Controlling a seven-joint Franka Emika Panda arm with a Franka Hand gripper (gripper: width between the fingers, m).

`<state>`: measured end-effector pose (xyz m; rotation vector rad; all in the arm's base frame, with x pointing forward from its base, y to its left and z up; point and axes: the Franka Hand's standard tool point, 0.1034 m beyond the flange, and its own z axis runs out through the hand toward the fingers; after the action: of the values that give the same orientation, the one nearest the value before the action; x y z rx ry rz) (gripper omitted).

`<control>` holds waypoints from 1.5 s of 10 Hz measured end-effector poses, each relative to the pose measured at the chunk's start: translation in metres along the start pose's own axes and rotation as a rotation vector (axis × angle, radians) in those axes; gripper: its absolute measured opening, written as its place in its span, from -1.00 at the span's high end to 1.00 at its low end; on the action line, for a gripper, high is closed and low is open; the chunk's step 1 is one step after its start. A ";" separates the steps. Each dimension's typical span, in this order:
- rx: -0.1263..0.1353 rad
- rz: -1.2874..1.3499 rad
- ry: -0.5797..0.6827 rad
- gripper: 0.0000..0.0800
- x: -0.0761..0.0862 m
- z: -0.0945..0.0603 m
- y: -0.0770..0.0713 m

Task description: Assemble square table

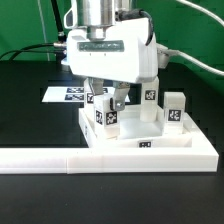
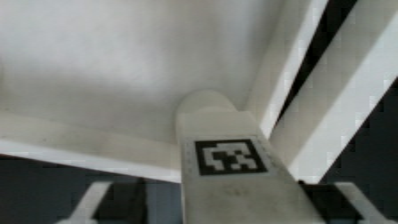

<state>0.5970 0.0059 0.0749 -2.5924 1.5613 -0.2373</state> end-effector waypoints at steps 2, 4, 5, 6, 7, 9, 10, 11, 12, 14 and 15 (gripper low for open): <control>-0.002 -0.125 0.001 -0.55 0.000 0.000 0.000; -0.003 -0.333 0.002 -0.61 0.001 0.000 0.000; -0.003 -0.441 0.002 -0.62 0.000 0.000 0.000; -0.004 -0.536 0.001 -0.62 -0.001 0.000 -0.001; -0.008 -0.642 0.000 -0.62 0.000 0.000 -0.001; -0.020 -0.842 -0.013 -0.62 -0.001 -0.001 -0.004; -0.024 -0.910 -0.016 -0.62 0.000 0.000 -0.004; -0.032 -0.989 -0.018 -0.62 -0.001 -0.001 -0.004; -0.035 -1.027 -0.025 -0.62 -0.001 -0.001 -0.004; -0.041 -1.174 -0.026 -0.62 0.000 -0.001 -0.004; -0.041 -1.206 -0.021 -0.62 -0.001 -0.002 -0.005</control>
Offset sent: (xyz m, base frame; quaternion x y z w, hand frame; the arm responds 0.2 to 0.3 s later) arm 0.0059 0.0033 0.0009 -0.0008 -0.0070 -0.2612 0.9653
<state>0.6008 0.0087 0.0778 -3.1511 -0.1884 -0.2409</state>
